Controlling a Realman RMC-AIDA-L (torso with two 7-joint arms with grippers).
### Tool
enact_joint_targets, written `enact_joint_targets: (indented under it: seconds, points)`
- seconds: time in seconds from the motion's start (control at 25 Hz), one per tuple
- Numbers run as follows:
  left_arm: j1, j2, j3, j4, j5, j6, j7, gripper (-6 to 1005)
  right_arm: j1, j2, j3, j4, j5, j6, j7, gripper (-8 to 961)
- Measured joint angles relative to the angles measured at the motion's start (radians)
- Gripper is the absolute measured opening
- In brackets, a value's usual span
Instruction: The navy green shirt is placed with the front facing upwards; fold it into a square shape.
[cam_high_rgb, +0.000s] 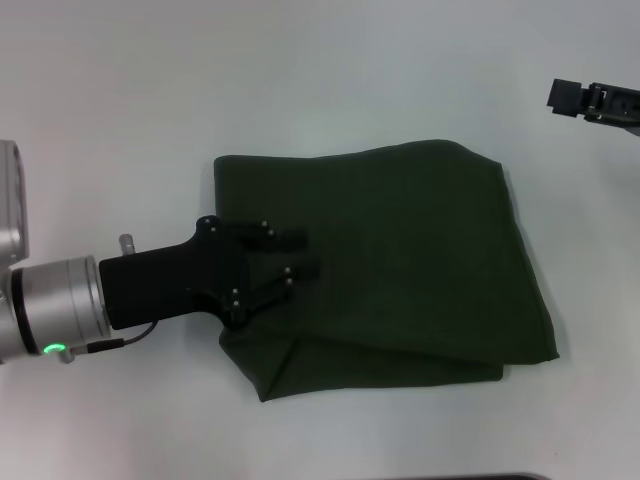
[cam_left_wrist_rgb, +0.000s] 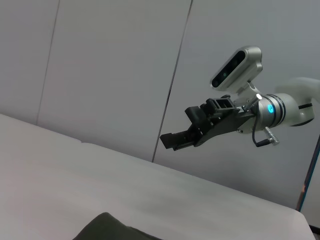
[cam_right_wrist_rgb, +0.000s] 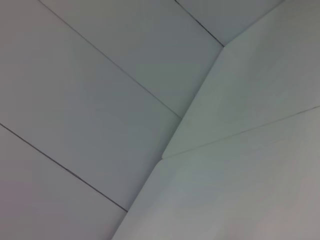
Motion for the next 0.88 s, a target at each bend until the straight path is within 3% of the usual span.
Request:
enact_joint_targets:
  seconds: [0.44,0.88]
  points:
    - [-0.002,0.000,0.010,-0.004,0.001,0.001,-0.004,77,0.000,0.004,-0.001,0.000,-0.006,0.004,-0.005,744]
    - [-0.009,0.000,0.009,-0.004,0.001,-0.010,-0.012,80,-0.004,0.002,-0.003,0.000,-0.006,0.006,-0.001,744]
